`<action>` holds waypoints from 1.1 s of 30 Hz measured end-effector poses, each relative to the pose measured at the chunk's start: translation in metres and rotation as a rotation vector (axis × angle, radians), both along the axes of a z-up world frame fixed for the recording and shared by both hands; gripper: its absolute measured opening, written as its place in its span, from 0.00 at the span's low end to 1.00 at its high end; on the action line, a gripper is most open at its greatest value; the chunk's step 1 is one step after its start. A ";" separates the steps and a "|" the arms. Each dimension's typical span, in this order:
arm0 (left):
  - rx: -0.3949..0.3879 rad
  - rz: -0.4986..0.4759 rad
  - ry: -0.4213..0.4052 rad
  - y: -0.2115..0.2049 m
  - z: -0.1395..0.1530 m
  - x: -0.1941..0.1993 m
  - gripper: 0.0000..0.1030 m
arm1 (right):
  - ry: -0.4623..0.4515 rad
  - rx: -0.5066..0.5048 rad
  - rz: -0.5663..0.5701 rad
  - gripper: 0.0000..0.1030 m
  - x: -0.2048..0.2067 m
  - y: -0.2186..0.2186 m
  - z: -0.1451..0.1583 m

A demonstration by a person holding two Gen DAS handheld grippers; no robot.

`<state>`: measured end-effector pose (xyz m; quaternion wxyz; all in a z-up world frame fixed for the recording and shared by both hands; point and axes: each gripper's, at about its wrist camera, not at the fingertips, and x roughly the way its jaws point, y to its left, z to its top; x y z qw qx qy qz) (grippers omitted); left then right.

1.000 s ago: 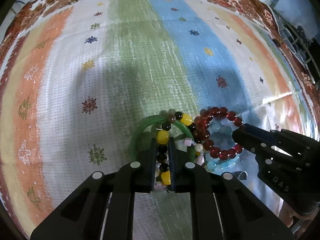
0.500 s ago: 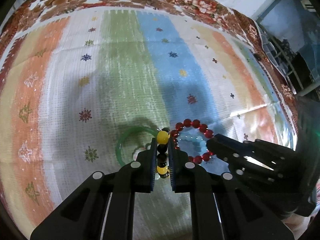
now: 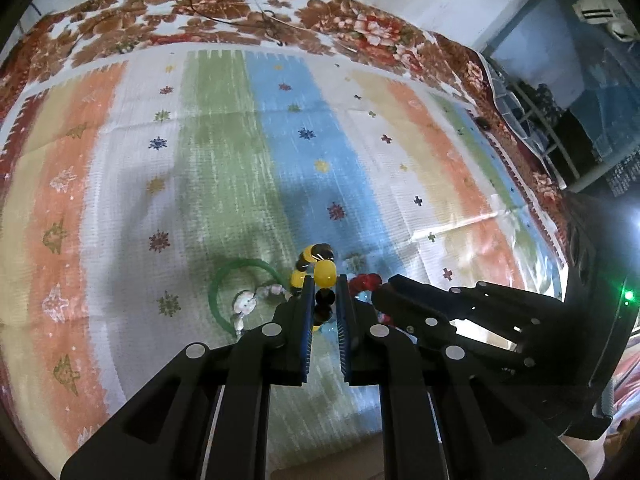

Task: Organize jewelry
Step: 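Lift and carry both bracelets in both tools over the silver tin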

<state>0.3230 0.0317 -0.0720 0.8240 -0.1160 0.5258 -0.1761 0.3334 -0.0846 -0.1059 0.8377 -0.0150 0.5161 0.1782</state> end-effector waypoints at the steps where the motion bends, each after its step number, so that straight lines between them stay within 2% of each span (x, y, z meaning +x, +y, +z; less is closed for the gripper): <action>1: 0.000 0.004 0.001 0.002 0.000 -0.002 0.10 | 0.001 0.002 -0.001 0.14 -0.002 -0.001 0.000; 17: -0.027 0.025 -0.042 0.004 0.023 -0.037 0.10 | -0.038 0.025 0.036 0.14 -0.048 -0.012 0.029; 23: 0.000 0.027 -0.062 0.005 0.029 -0.055 0.10 | -0.056 0.046 0.050 0.14 -0.060 -0.014 0.039; 28: -0.061 0.043 -0.055 0.014 0.033 -0.068 0.10 | -0.054 0.054 0.061 0.15 -0.071 -0.015 0.040; 33: -0.087 0.053 -0.078 0.018 0.042 -0.085 0.10 | -0.078 0.071 0.052 0.15 -0.081 -0.018 0.047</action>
